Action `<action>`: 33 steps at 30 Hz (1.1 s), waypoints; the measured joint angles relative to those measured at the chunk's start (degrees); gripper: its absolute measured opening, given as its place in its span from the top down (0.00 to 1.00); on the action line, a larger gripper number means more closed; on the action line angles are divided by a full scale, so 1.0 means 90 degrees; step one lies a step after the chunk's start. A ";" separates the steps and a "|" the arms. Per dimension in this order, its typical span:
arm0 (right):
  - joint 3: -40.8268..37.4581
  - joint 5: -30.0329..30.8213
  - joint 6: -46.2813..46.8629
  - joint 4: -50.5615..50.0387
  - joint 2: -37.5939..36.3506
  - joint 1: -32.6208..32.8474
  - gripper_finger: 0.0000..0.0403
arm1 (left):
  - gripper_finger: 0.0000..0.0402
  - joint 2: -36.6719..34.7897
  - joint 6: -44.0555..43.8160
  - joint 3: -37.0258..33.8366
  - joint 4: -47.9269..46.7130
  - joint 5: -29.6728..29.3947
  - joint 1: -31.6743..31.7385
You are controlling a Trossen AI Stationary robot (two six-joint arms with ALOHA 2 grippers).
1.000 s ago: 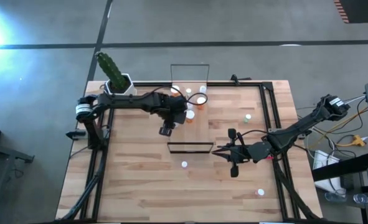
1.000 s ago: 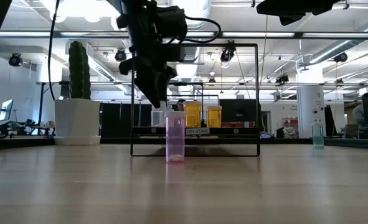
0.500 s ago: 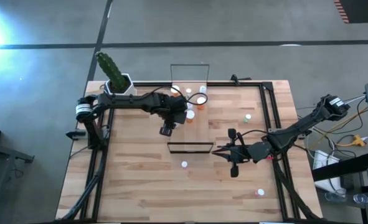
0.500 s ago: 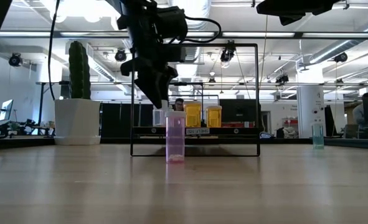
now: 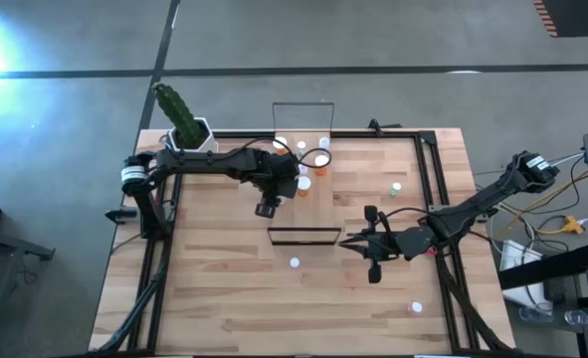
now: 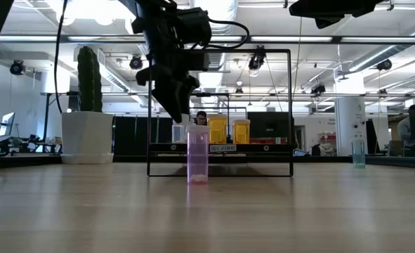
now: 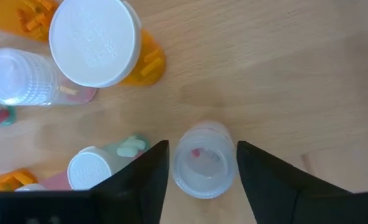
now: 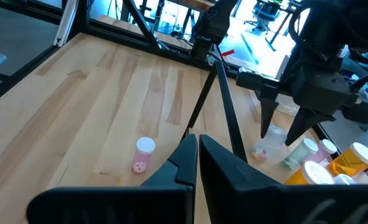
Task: Pick and place medicine bottles onto shelf by color
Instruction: Put the transparent pill bottle on the shelf, then put the left pink transparent pill bottle on the shelf
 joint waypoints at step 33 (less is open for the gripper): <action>0.1296 0.0530 -0.0096 0.0008 0.1717 0.0628 0.95 | 0.72 -0.5219 -0.0436 -0.4260 0.3711 0.1032 -0.1368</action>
